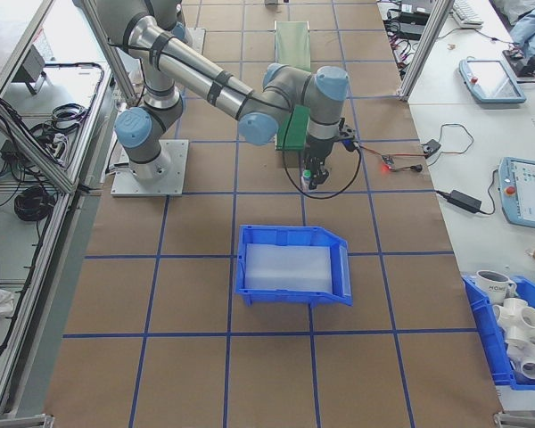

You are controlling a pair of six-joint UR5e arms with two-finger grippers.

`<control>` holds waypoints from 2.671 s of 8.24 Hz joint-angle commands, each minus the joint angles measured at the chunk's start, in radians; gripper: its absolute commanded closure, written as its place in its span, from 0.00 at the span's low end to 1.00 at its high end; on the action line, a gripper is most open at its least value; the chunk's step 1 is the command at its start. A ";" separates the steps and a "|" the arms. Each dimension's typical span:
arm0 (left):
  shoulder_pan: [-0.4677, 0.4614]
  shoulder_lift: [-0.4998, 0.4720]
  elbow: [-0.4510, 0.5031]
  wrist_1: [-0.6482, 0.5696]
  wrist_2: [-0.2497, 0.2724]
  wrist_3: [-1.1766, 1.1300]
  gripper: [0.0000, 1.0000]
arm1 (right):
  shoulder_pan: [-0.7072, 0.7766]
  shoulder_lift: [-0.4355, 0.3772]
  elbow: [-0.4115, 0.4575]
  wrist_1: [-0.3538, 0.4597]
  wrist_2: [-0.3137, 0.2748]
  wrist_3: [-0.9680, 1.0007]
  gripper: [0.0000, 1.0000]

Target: Move button from left to right

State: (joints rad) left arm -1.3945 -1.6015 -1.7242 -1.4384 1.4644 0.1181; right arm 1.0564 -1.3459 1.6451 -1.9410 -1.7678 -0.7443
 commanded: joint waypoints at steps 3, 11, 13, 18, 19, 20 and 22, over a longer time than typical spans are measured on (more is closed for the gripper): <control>0.000 0.000 0.001 0.001 0.002 0.000 0.00 | -0.305 0.132 -0.005 -0.258 0.088 -0.504 1.00; 0.002 0.000 0.003 0.003 0.004 0.000 0.00 | -0.342 0.200 0.009 -0.274 0.091 -0.544 0.00; 0.000 0.000 0.006 0.004 -0.004 0.000 0.00 | -0.343 0.105 0.009 -0.158 0.093 -0.541 0.00; 0.000 0.000 0.006 0.006 -0.004 0.000 0.00 | -0.214 -0.135 0.010 0.213 0.091 -0.315 0.00; 0.000 0.000 0.006 0.006 -0.003 0.000 0.00 | -0.126 -0.178 0.010 0.288 0.093 -0.152 0.00; 0.000 0.000 0.006 0.006 -0.001 0.000 0.00 | -0.028 -0.202 0.009 0.324 0.091 -0.006 0.00; 0.002 0.002 0.005 0.006 0.002 0.002 0.00 | 0.153 -0.225 0.009 0.347 0.091 0.229 0.00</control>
State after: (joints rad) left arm -1.3944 -1.6008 -1.7182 -1.4333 1.4637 0.1182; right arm 1.0422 -1.5430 1.6533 -1.6261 -1.6768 -0.7492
